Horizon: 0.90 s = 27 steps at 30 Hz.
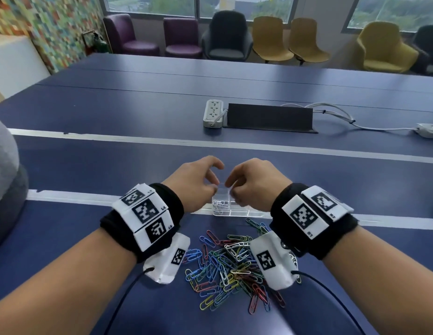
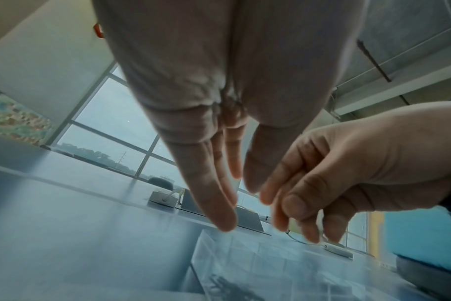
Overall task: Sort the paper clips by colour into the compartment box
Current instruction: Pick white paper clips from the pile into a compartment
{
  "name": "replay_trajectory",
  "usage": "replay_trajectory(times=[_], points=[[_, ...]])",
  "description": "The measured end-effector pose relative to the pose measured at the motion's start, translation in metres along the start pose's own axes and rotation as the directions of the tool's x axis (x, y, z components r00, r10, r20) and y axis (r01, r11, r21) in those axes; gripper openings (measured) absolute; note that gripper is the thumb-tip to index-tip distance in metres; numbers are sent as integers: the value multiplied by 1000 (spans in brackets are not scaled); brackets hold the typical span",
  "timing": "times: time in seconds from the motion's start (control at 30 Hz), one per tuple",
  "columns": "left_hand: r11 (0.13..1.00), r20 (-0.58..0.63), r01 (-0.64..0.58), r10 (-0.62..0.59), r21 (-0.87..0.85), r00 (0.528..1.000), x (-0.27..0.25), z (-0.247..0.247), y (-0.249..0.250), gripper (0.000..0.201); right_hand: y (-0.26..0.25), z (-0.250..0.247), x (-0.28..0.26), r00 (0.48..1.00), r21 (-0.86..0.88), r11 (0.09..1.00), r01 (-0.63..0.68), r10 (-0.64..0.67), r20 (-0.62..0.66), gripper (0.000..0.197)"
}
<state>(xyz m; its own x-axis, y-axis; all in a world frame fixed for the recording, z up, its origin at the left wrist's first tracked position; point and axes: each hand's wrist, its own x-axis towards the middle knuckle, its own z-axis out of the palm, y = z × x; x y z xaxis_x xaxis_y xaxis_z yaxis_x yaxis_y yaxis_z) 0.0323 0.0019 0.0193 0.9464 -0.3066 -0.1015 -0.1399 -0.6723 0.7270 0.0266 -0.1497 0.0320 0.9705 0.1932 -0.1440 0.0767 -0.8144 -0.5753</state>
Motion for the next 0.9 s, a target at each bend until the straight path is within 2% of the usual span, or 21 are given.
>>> replay_trajectory(times=[0.07, 0.17, 0.27, 0.37, 0.53, 0.63, 0.8, 0.9], points=[[994, 22, -59, 57, 87, 998, -6, -1, -1, 20, 2, -3, -9, 999, -41, 998, 46, -46, 16, 25], [954, 174, -146, 103, 261, 979, -16, 3, 4, 7, 6, -3, -28, 985, -235, 963, 135, -105, 136, 21], [920, 333, -191, 71, 342, 940, -22, 13, 10, 9, 11, 2, -43, 963, -318, 933, 169, -88, 253, 18], [872, 416, -226, 28, 435, 909, -24, 22, 17, 13, 11, 13, -49, 936, -346, 914, 211, -87, 340, 16], [813, 445, -241, -25, 531, 895, -28, 33, 21, 22, 15, 24, -47, 939, -385, 895, 226, -94, 331, 21], [797, 436, -252, -16, 549, 900, -29, 36, 21, 18, 17, 20, -47, 937, -340, 909, 241, -126, 325, 24], [847, 416, -224, 3, 482, 909, -30, 33, 19, 9, 21, 8, -50, 966, -302, 934, 190, -123, 226, 17], [839, 411, -218, -7, 499, 912, -29, 33, 18, 16, 25, 4, -48, 972, -259, 951, 166, -114, 203, 14]])
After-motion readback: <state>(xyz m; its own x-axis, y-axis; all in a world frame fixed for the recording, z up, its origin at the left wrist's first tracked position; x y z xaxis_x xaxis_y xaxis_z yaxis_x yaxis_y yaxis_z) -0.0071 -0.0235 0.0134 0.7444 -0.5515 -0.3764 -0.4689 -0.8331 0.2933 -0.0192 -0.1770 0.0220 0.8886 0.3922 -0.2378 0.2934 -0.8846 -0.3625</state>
